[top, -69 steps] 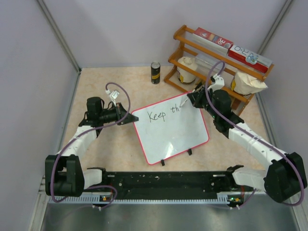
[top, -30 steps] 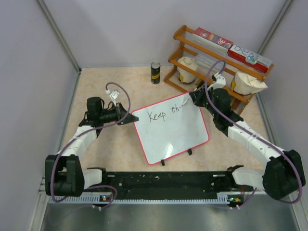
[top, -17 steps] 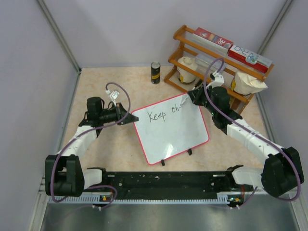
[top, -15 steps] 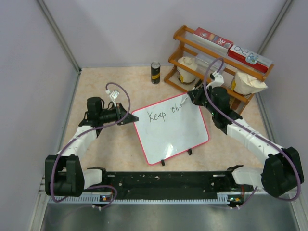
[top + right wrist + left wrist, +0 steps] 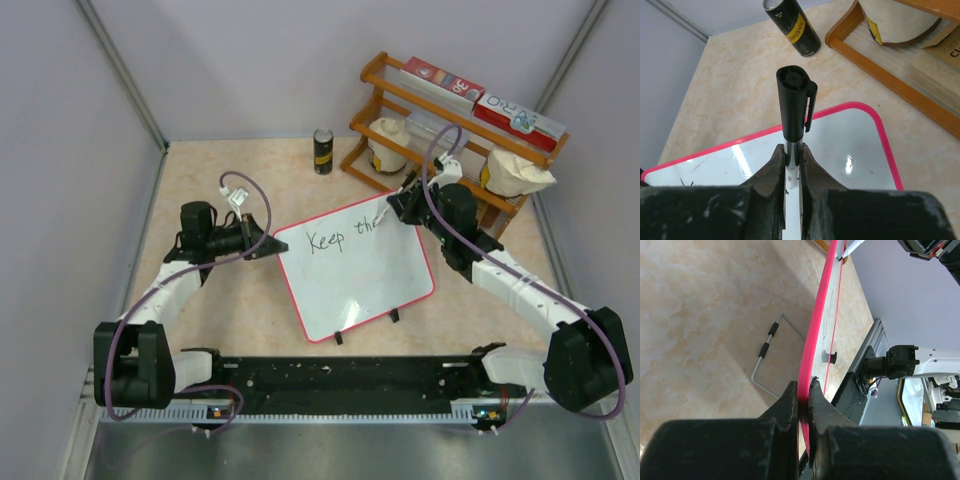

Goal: Write a sentence on the whiteboard

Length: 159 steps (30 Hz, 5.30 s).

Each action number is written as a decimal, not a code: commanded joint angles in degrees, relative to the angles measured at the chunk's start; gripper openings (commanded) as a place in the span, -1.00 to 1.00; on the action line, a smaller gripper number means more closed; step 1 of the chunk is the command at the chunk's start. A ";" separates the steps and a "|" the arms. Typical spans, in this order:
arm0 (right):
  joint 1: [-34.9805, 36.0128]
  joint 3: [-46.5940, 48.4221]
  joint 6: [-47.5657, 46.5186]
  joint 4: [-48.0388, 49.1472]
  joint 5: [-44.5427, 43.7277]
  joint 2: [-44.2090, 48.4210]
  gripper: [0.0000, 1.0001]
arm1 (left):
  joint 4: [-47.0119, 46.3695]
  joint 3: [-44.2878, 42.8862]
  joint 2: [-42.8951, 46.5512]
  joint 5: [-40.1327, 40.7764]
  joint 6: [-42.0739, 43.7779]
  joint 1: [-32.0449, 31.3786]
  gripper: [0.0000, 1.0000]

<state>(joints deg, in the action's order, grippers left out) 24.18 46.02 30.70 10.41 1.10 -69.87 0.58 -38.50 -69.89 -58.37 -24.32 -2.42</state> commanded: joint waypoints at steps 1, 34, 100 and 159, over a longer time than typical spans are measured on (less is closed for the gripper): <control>-0.63 -1.72 -0.90 -1.19 0.13 1.66 -1.00 | 3.20 0.18 -0.42 7.22 7.09 -1.28 -1.00; -0.72 1.27 -1.17 -0.92 -4.80 5.69 -1.00 | 3.38 -0.17 -0.51 7.13 7.27 -1.28 -1.00; 12.81 -6.82 -11.80 -4.97 2.15 20.30 -1.00 | 4.08 -0.08 2.04 8.27 7.18 -1.98 -1.00; 24.95 0.82 -4.61 4.44 -5.07 11.24 -1.00 | 21.48 -9.66 26.63 33.06 11.40 -3.21 0.98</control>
<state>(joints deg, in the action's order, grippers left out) 50.74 42.96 22.44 15.53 -7.40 -60.01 19.81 -43.68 -51.18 -31.83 -15.03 -4.84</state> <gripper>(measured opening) 0.055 0.987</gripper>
